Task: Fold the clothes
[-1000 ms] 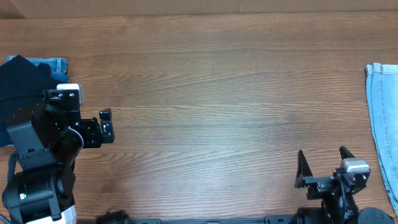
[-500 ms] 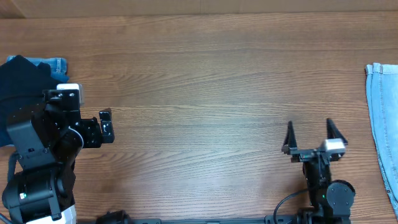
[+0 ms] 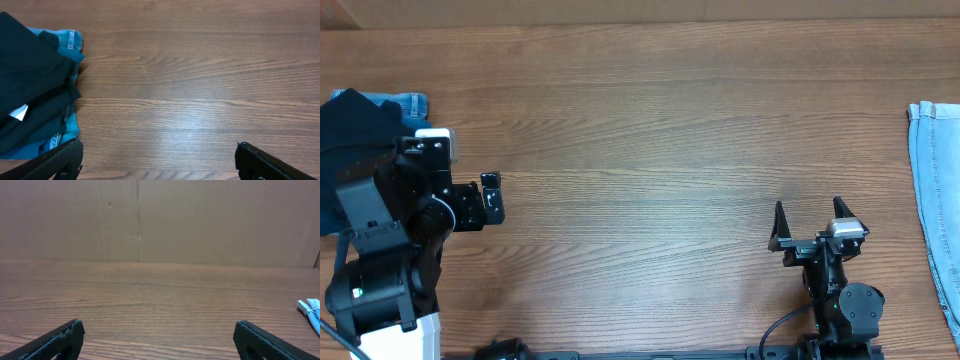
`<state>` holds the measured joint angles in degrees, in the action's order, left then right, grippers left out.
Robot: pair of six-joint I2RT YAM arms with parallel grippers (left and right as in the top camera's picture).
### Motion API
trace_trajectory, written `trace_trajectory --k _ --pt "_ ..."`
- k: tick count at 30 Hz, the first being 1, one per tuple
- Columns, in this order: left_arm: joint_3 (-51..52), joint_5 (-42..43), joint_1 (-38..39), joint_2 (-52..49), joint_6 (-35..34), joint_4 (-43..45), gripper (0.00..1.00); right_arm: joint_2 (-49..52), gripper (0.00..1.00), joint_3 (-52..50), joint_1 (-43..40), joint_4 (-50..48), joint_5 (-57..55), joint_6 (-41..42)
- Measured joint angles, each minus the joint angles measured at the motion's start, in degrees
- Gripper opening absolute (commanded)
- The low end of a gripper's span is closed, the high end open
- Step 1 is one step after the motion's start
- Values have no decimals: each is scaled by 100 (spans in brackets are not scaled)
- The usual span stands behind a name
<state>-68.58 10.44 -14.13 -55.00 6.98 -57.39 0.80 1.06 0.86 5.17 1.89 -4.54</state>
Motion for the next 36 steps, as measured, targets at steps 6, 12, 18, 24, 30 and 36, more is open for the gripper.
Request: trace_trajectory --k 6,12,18,24,30,36 --pt "0 0 0 -321 0 2 100 0 100 0 -2 -2 -2 0" --pt "155 0 0 -402 0 -118 100 0 100 0 -2 0 -4 0" --pt "2129 -2 0 1165 28 2120 100 4 100 0 -2 -2 -42 0" --pt "4900 66 70 2892 26 5807 100 7 100 0 -2 -2 -42 0" --pt "6133 -398 374 4400 26 7051 100 11 100 0 -2 -4 -42 -2" --pt "6784 -970 669 5383 26 6808 100 11 100 0 -2 -7 -44 -2"
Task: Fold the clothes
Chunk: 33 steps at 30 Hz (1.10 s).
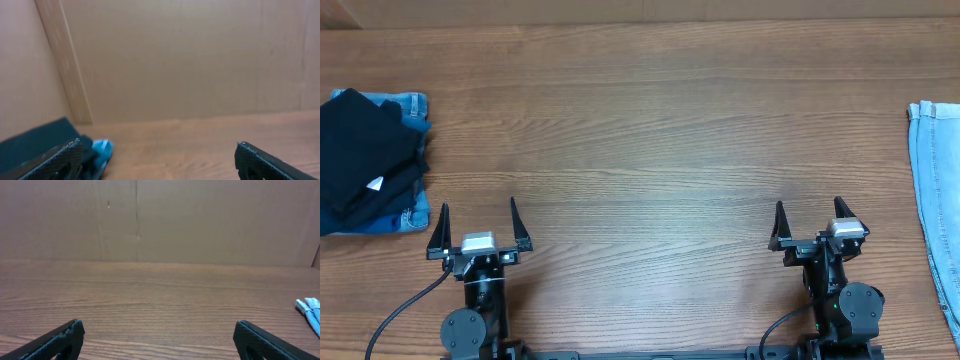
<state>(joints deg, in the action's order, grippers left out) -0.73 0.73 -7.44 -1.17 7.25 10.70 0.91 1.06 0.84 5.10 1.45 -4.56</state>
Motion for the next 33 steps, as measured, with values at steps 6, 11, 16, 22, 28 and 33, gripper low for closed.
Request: trace_trajectory --k 6,11,16,22,28,33 --pt "26 -256 378 35 0 -1504 100 0 100 0 0 2 2 -2" --pt "26 -251 415 42 0 -1508 100 0 100 0 0 2 2 0" --pt "26 -251 415 42 2 -1508 100 0 100 0 2 7 2 4" --pt "26 -251 415 42 0 -1508 100 0 100 0 0 4 0 0" --pt "26 -251 415 42 2 -1508 100 0 100 0 0 2 2 2" --pt "26 -251 415 42 0 -1508 100 0 100 0 2 4 2 2"
